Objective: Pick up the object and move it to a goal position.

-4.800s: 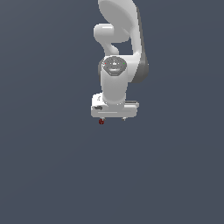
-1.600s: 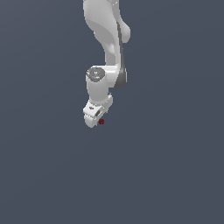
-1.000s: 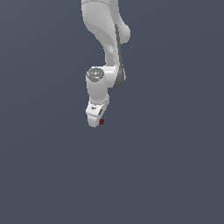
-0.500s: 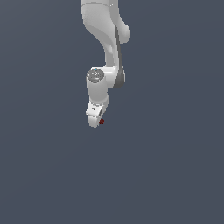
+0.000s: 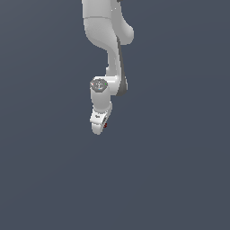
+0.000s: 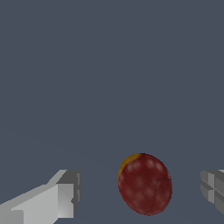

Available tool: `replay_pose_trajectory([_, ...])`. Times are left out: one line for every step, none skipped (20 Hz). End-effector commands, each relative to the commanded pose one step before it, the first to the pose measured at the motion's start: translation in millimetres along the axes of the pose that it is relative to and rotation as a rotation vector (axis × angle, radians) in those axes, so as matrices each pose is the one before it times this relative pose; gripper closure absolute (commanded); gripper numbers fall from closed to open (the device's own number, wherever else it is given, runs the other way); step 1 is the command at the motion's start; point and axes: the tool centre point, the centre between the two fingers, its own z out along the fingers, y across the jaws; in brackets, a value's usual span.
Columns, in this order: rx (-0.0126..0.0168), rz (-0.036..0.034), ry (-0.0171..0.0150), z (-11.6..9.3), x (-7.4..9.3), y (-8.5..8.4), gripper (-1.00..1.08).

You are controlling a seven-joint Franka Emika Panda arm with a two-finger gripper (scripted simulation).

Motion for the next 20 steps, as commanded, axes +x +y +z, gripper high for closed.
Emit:
replay_pose_trajectory([-0.00101, -0.00029, 0.00005, 6.51, -0.23, 0.37, -0.92])
replay_pose_trajectory([-0.00016, -0.00065, -0.00018, 1.29, 0.27, -0.03, -0.92])
replay_pose_trajectory([0.00000, 0.00000, 0.00000, 0.81, -0.04, 0.03, -0.92])
replay_pose_trajectory([0.00000, 0.00000, 0.00000, 0.27, -0.01, 0.01, -0.92])
replay_pose_trajectory([0.00000, 0.00000, 0.00000, 0.00, 0.00, 0.00, 1.08])
replay_pose_trajectory([0.00000, 0.00000, 0.00000, 0.00, 0.00, 0.00, 1.08])
replay_pose_trajectory([0.00000, 0.00000, 0.00000, 0.00, 0.00, 0.00, 1.08])
replay_pose_trajectory([0.00000, 0.00000, 0.00000, 0.00, 0.00, 0.00, 1.08])
replay_pose_trajectory([0.00000, 0.00000, 0.00000, 0.00, 0.00, 0.00, 1.08])
replay_pose_trajectory([0.00000, 0.00000, 0.00000, 0.00, 0.00, 0.00, 1.08])
replay_pose_trajectory([0.00000, 0.00000, 0.00000, 0.00, 0.00, 0.00, 1.08])
replay_pose_trajectory([0.00000, 0.00000, 0.00000, 0.00, 0.00, 0.00, 1.08])
replay_pose_trajectory([0.00000, 0.00000, 0.00000, 0.00, 0.00, 0.00, 1.08])
replay_pose_trajectory([0.00000, 0.00000, 0.00000, 0.00, 0.00, 0.00, 1.08])
replay_pose_trajectory([-0.00084, 0.00013, 0.00000, -0.38, -0.04, 0.34, 1.08])
replay_pose_trajectory([0.00000, 0.00000, 0.00000, -0.25, 0.21, -0.05, 1.08])
replay_pose_trajectory([0.00000, 0.00000, 0.00000, -0.76, 0.63, -0.16, 1.08])
replay_pose_trajectory([0.00000, 0.00000, 0.00000, -1.27, 1.05, -0.27, 1.08])
replay_pose_trajectory([0.00000, 0.00000, 0.00000, -1.78, 1.48, -0.38, 1.08])
replay_pose_trajectory([0.00000, 0.00000, 0.00000, -2.30, 1.91, -0.49, 1.08])
